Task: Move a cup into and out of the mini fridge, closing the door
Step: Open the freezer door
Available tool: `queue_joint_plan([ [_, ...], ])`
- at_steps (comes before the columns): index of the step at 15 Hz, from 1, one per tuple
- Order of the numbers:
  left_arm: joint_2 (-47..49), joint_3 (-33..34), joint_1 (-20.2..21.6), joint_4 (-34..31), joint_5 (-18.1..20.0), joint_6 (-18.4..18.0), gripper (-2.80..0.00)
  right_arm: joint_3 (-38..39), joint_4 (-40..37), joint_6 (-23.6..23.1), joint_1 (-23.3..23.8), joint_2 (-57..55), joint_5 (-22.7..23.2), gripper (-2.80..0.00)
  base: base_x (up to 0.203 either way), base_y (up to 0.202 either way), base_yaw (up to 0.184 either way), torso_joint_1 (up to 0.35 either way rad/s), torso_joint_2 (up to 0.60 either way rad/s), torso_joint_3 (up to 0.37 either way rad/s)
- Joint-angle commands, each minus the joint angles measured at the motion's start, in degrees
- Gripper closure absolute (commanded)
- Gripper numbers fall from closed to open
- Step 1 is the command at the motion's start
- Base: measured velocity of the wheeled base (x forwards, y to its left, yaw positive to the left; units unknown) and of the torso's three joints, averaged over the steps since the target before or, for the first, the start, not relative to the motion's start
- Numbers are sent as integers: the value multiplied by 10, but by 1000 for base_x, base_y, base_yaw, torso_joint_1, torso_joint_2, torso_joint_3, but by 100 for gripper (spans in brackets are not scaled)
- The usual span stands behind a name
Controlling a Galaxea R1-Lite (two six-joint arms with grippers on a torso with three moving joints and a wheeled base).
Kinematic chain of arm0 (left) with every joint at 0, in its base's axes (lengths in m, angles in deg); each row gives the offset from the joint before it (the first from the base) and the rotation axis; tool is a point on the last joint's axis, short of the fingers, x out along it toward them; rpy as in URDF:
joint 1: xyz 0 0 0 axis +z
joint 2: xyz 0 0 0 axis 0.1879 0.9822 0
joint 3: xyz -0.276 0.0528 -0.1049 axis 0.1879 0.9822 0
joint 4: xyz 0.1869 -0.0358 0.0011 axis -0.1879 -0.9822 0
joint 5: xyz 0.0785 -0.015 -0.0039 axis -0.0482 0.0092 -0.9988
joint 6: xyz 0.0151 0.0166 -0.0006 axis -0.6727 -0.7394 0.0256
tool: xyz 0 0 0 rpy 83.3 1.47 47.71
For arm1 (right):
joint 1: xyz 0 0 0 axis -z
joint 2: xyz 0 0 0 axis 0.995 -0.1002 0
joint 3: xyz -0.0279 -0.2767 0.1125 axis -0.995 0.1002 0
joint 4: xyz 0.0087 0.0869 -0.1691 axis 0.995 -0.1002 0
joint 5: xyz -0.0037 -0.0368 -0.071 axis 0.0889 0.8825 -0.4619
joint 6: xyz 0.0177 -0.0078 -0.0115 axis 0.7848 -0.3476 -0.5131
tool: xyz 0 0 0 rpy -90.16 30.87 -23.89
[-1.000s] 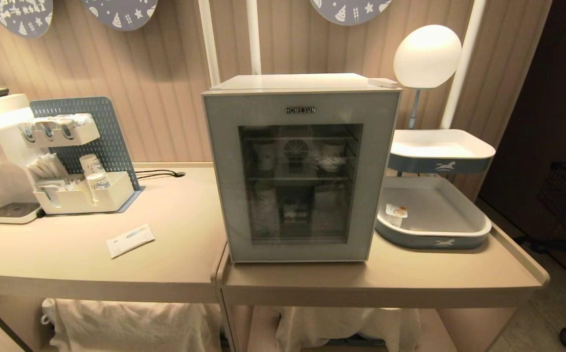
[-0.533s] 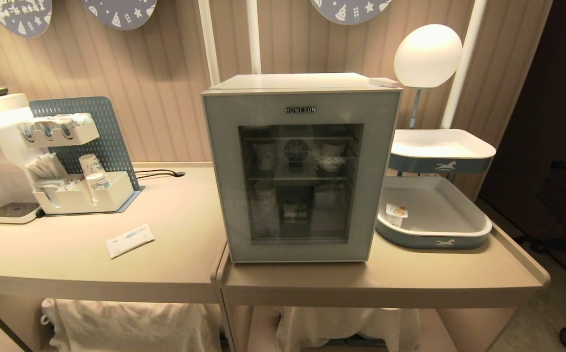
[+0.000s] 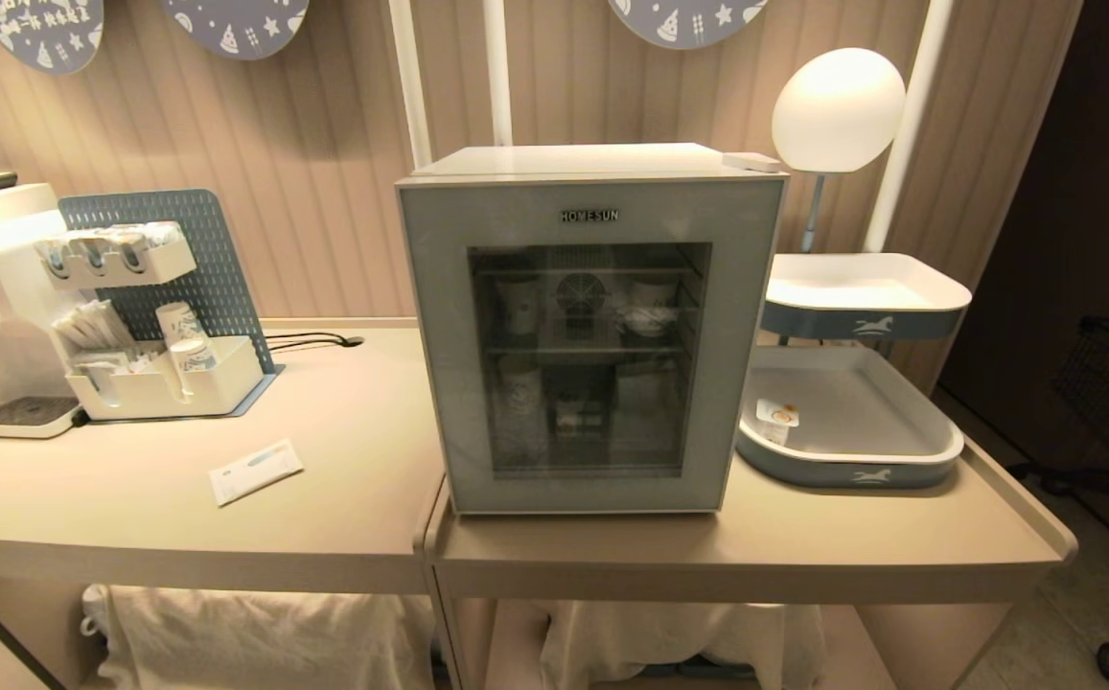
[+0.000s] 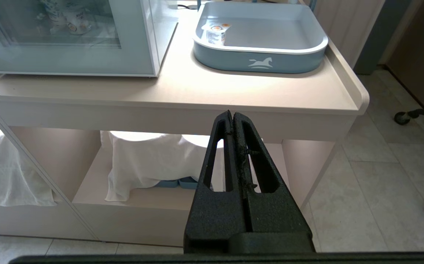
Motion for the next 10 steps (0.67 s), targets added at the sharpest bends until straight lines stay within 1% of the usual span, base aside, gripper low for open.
queue_joint_plan([
  [1,120,-39,-1,-13,-4,18,0,0,0,0,0,-1,0,0,0,0,0,0,0,0],
  [3,141,-35,-2,-22,2,43,0,0,0,0,0,-1,0,0,0,0,0,0,0,0],
  [5,125,-23,-2,-28,24,72,0,0,0,0,0,-1,0,0,0,0,0,0,0,0],
  [7,140,-29,-3,-30,32,77,0,0,0,0,0,-1,0,0,0,0,0,0,0,0],
  [8,157,-33,-3,-32,40,80,0,0,0,0,0,-1,0,0,0,0,0,0,0,0],
  [9,187,-42,-3,-34,55,95,0,0,0,0,0,-1,0,0,0,0,0,0,0,0],
  [10,225,-57,-3,-38,77,117,0,0,0,0,0,-1,0,0,0,0,0,0,0,0],
])
